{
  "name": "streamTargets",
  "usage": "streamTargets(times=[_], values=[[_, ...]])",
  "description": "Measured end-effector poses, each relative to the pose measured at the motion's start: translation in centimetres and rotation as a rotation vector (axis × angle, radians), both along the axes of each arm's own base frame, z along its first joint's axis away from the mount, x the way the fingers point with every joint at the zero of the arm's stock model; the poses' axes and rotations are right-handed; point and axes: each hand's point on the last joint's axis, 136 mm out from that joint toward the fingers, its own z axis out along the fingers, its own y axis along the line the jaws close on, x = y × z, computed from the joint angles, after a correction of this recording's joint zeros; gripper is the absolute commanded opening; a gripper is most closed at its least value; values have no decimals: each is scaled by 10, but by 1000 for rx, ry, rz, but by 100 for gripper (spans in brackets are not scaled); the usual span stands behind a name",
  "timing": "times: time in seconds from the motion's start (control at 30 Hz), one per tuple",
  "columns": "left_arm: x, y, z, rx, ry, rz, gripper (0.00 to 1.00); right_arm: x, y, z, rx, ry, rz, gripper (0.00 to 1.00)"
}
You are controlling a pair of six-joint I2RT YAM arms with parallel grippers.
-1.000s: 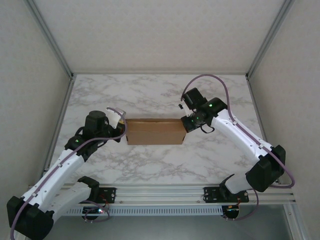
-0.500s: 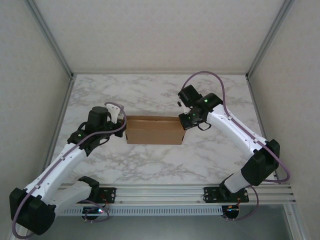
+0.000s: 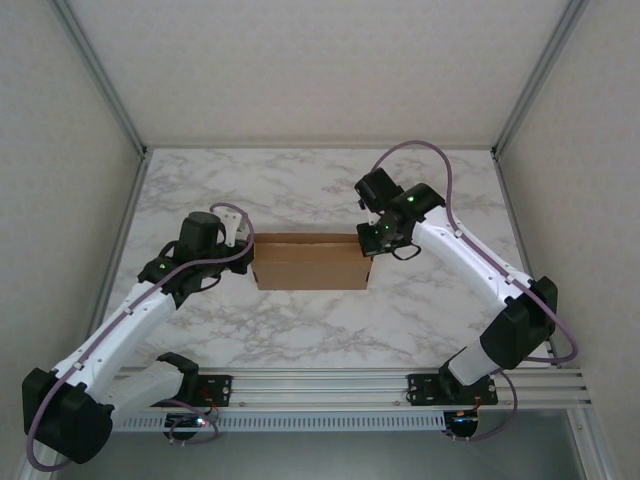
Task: Fold the paper box
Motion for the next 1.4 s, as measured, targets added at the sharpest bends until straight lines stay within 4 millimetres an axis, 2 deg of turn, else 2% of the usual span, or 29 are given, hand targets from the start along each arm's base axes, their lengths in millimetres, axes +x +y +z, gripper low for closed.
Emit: streamTargets(times=[0.53,0.87,1.4], values=[[-1,6,-2,27,-28,17,0,9,5,-2,28,-50,-38,0],[-1,8,-1,36,-35,29,0,-8,9,2,80,49,-95,0],[-5,12,-2,44,-43,40,0,-12,13,2,118,83,-125,0]])
